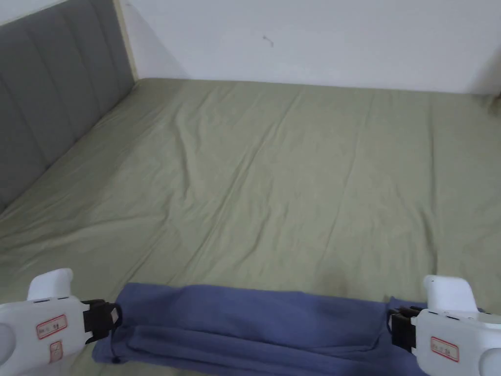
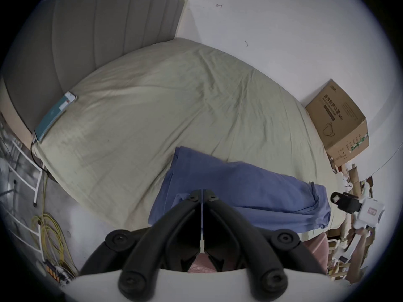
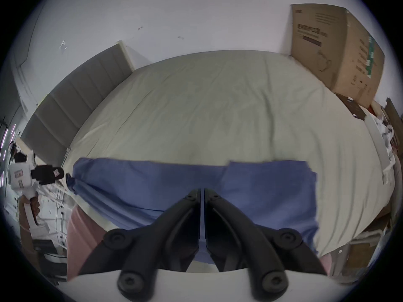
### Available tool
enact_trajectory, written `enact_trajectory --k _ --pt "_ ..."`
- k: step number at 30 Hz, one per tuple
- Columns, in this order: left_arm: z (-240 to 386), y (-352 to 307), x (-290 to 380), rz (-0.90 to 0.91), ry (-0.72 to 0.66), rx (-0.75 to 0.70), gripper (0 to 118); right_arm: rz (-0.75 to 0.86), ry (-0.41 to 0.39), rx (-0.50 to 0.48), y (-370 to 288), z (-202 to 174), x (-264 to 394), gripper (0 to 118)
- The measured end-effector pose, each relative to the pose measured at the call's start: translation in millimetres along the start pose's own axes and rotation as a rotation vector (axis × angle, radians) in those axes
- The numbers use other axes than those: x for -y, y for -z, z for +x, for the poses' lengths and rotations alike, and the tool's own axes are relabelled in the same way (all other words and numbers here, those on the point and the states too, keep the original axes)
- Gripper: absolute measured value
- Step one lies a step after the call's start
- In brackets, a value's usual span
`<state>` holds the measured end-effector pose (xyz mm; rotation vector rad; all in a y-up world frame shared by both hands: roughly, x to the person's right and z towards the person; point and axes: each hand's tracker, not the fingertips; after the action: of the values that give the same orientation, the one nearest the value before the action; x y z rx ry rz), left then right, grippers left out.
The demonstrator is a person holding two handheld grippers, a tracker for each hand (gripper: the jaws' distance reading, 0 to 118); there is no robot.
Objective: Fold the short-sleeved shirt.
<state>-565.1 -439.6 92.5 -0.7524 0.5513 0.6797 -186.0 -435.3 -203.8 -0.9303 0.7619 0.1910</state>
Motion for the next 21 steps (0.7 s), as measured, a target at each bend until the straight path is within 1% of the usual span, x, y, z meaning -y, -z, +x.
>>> enact_trajectory --k 1,2,3,4,5,8,11,13,14,15,17,18,19,20,21 --pt "-4 1 0 -0.007 -0.01 0.027 7 -0.017 -0.023 -0.018 7 -6 1 4" --pt "-7 1 -1 -0.013 -0.024 0.038 27 -0.03 -0.036 -0.032 10 -11 0 4" --pt "-15 4 -1 -0.006 -0.061 0.045 62 -0.037 -0.05 -0.046 13 -17 0 4" --pt "-20 8 -1 -0.007 -0.099 0.066 104 -0.042 -0.059 -0.057 16 -22 -1 4" --pt "-24 13 -1 -0.025 -0.13 0.083 118 -0.045 -0.069 -0.068 19 -28 -1 4" --pt "-40 23 3 -0.004 -0.236 0.138 118 -0.056 -0.091 -0.089 24 -40 -3 4" --pt "-52 41 8 -0.066 -0.297 0.127 116 -0.076 -0.124 -0.107 29 -52 -3 4" --pt "-59 58 15 -0.097 -0.366 0.175 116 -0.097 -0.142 -0.117 32 -59 -1 4" --pt "-61 65 18 -0.131 -0.408 0.197 115 -0.102 -0.143 -0.115 34 -60 -1 4" --pt "-66 71 22 -0.122 -0.44 0.21 110 -0.108 -0.145 -0.113 36 -61 0 4" --pt "-64 72 21 -0.096 -0.42 0.174 107 -0.122 -0.137 -0.113 38 -63 2 4" --pt "-64 70 18 -0.096 -0.426 0.153 102 -0.13 -0.129 -0.117 40 -62 2 4" --pt "-72 66 16 -0.096 -0.423 0.079 77 -0.136 -0.122 -0.122 40 -62 3 4" --pt "-73 62 14 -0.092 -0.398 0.023 41 -0.137 -0.12 -0.125 40 -62 4 4" --pt "-78 64 14 -0.098 -0.379 0.06 16 -0.14 -0.12 -0.125 40 -62 5 4"
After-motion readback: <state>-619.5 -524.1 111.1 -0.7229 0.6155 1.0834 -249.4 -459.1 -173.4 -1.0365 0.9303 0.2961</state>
